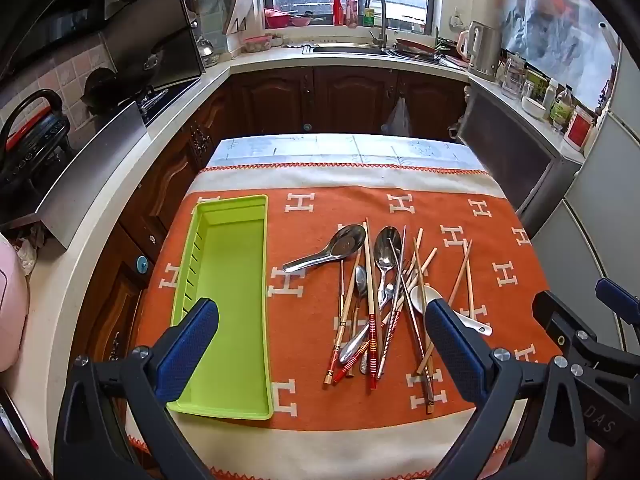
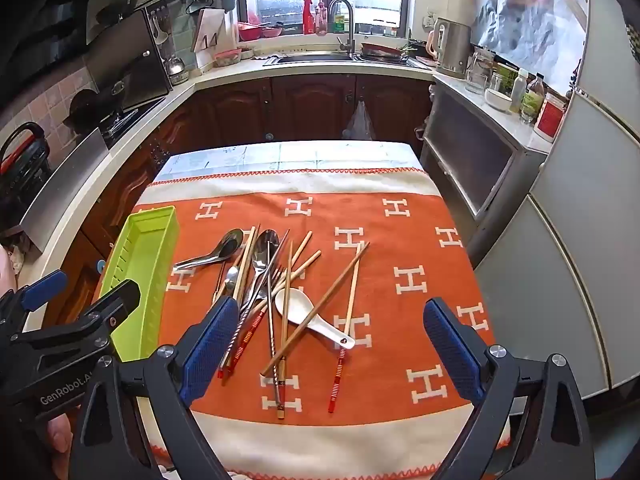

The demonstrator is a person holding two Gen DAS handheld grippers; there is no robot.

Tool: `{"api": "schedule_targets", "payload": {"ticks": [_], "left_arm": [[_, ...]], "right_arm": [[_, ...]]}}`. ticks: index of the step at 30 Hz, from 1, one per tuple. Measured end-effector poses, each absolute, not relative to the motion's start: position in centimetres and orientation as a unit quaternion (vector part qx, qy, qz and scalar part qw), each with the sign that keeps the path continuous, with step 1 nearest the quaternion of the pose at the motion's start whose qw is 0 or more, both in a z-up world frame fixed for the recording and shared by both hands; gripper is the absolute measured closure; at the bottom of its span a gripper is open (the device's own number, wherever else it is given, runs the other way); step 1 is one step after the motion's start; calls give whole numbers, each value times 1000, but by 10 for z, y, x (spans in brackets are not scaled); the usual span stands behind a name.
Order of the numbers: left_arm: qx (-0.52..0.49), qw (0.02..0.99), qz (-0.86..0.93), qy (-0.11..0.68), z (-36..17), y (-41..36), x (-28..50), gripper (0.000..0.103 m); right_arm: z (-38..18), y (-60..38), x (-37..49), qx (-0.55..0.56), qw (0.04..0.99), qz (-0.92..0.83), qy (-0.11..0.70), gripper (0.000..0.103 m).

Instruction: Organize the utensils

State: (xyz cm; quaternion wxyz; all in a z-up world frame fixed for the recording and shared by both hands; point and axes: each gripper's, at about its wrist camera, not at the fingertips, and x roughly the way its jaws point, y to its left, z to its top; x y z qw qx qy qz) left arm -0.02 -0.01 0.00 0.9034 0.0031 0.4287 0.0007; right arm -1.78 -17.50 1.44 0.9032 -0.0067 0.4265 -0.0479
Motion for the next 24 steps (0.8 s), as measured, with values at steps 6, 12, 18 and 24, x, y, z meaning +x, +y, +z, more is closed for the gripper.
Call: {"api": "schedule_targets", "payload": {"ticks": [6, 12, 18, 24], "left_arm": [[-1, 903, 0, 430, 1, -1, -5, 1], [-4, 898, -5, 439, -1, -2, 1, 1], [-11, 899, -9, 439, -3, 2, 1, 1], [-8, 893, -9, 449, -5, 1, 4, 1]], "right_arm": [[15, -175, -18, -7, 904, -48, 426, 8], [15, -176, -18, -6, 904, -48, 424, 8], [14, -176, -18, -5, 904, -48, 425, 8], [12, -173, -19, -4, 900, -48, 432, 8]]}}
